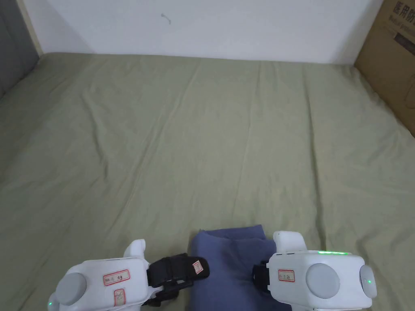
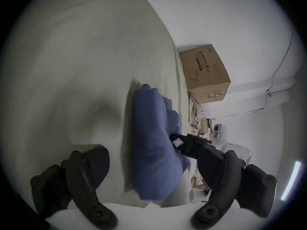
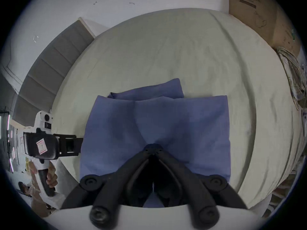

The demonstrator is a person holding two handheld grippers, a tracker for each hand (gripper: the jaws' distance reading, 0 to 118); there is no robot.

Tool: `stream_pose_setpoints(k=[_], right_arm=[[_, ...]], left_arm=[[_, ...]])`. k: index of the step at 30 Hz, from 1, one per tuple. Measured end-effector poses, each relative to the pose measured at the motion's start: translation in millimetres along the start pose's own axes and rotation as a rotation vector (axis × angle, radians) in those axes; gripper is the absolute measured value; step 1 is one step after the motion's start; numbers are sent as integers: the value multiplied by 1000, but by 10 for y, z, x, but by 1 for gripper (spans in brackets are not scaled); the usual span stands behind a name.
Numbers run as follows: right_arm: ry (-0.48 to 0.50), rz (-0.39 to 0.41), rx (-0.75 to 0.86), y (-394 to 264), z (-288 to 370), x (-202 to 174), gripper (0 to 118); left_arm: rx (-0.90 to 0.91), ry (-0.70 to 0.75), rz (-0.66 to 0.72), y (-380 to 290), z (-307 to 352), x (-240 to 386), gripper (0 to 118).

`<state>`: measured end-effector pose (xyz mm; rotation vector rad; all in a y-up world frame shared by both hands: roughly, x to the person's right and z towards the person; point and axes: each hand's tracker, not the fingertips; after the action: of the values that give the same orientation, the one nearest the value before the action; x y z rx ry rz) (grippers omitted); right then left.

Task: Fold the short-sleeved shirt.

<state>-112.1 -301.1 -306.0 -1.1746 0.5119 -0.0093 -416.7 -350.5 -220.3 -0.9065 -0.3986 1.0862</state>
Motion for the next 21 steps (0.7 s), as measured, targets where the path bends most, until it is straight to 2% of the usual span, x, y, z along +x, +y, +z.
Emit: stream_pose_setpoints(k=[5,8,10,11,13,14,15,16,17,18,20,21], right_arm=[[2,1,-5,9,-6,6,1],[18,-10,-5,13,-14,49,1],[32,-26,-10,25,-16,78,1],[39,-37,-12,29,-17,94,1],[45,-47,-11,27,-21,120,1],[51,-51,-8,22,-20,132,1],[61,-58,-12,25,-28,130,1],[58,-61,-9,25,-25,122,1],[66,-64,-1,23,4,109,1],[54,-55,17,18,43,77,1],[17,0,85,9,147,-1,1],[-5,27,126,8,215,-52,1]], left_arm=[[-43,-2,-4,63,-320,111,110],[-67,-55,12,46,-467,74,109],[-77,-79,32,47,-543,52,105],[-74,-70,34,46,-543,53,87],[-71,49,31,72,-548,15,24],[-85,101,34,78,-587,-66,25],[-103,-36,102,77,-567,-136,24],[-92,-63,132,94,-527,-126,24],[-91,-15,114,90,-536,-28,24],[-101,50,40,72,-555,77,24],[-126,77,-38,81,-528,148,24],[-130,79,-28,97,-522,176,24]])
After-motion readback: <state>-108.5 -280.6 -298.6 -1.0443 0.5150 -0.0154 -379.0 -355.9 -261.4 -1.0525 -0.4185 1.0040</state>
